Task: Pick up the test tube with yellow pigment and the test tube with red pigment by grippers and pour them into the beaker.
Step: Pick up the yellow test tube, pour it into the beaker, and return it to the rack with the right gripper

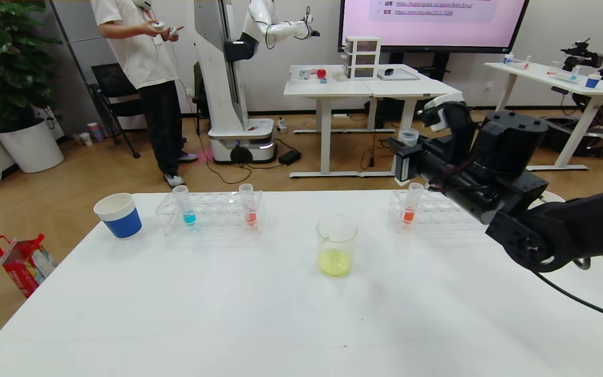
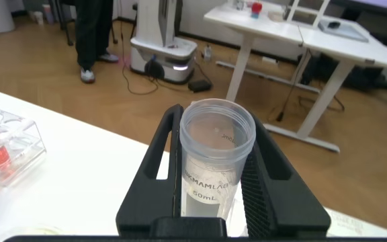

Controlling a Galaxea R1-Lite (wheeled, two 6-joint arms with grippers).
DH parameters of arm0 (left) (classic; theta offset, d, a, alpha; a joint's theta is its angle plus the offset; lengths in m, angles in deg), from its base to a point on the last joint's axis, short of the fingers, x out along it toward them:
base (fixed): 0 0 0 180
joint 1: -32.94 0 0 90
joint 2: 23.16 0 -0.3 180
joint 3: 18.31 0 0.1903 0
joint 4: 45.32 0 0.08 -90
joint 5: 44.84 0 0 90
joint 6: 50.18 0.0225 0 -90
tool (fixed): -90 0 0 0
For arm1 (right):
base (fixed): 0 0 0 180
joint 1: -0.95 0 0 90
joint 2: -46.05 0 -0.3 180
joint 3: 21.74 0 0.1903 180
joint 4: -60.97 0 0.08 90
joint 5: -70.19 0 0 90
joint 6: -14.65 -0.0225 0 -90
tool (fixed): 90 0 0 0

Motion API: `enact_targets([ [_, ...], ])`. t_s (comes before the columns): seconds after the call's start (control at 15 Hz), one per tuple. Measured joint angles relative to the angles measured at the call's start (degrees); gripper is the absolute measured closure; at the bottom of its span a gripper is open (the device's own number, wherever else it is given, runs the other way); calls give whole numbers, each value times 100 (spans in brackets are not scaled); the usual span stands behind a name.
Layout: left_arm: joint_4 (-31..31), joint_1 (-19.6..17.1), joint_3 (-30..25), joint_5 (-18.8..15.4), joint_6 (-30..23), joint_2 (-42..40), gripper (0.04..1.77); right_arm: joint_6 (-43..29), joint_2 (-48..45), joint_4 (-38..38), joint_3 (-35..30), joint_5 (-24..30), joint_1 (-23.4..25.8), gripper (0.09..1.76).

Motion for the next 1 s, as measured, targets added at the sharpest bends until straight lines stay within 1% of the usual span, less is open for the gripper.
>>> enact_targets([
  [0.07,0,0,0,0,2,0,6,-182,-174,330,-11,22,112,134],
  [0.27,-2,0,0,0,0,0,6,-318,-430,653,172,29,597,134],
  [0.47,-2,0,0,-2,2,0,6,-364,-522,830,243,49,1467,134],
  [0.67,0,-2,0,-2,2,0,6,-378,-505,877,179,247,2460,134],
  [0.8,0,0,0,0,2,0,6,-380,-422,879,144,360,3024,134],
  [1.0,0,0,0,2,0,0,6,-378,-182,852,177,451,3673,134],
])
